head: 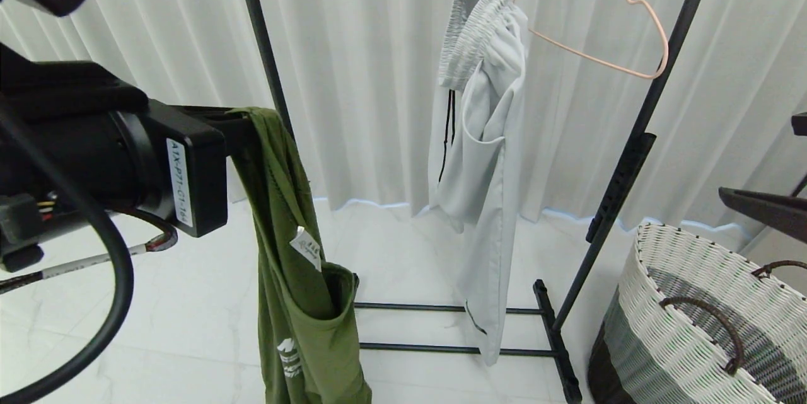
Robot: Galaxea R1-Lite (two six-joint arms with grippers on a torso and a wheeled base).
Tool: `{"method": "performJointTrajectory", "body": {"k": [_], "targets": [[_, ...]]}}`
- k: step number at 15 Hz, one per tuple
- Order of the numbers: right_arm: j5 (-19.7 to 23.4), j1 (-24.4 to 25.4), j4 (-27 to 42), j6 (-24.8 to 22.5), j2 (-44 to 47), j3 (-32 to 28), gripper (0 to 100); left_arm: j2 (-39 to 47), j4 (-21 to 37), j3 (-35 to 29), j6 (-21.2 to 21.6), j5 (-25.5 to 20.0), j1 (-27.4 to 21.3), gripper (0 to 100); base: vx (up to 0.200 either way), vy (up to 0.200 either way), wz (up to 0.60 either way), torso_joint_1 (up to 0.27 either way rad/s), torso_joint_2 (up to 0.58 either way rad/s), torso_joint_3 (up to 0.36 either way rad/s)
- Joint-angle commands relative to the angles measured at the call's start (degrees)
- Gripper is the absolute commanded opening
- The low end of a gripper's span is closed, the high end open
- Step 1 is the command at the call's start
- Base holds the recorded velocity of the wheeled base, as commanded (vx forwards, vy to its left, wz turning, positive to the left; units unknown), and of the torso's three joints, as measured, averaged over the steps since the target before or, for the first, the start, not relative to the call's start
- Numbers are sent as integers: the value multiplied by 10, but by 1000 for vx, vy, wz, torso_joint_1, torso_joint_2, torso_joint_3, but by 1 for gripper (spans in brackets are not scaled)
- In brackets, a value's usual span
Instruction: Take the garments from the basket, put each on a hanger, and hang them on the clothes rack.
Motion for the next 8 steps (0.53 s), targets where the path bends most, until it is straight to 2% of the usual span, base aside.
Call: {"method": "performJointTrajectory", "body": {"k": [1, 3, 4, 6, 8], "targets": [[-3, -39, -4, -4, 0, 38, 100, -21, 0, 18, 1, 15, 17, 0, 0, 0, 0, 0, 0, 0], [-6, -50, -47, -8, -4, 80, 100, -34, 0, 30, 4, 17, 26, 0, 0, 0, 0, 0, 0, 0], [-9, -74, -106, -39, -12, 132, 100, -46, 0, 38, 5, 20, 35, 0, 0, 0, 0, 0, 0, 0], [-4, -120, -181, -91, -25, 197, 100, -48, 0, 43, 5, 19, 62, 0, 0, 0, 0, 0, 0, 0], [-4, -133, -237, -103, -26, 238, 100, -45, 0, 44, 5, 16, 78, 0, 0, 0, 0, 0, 0, 0]]}}
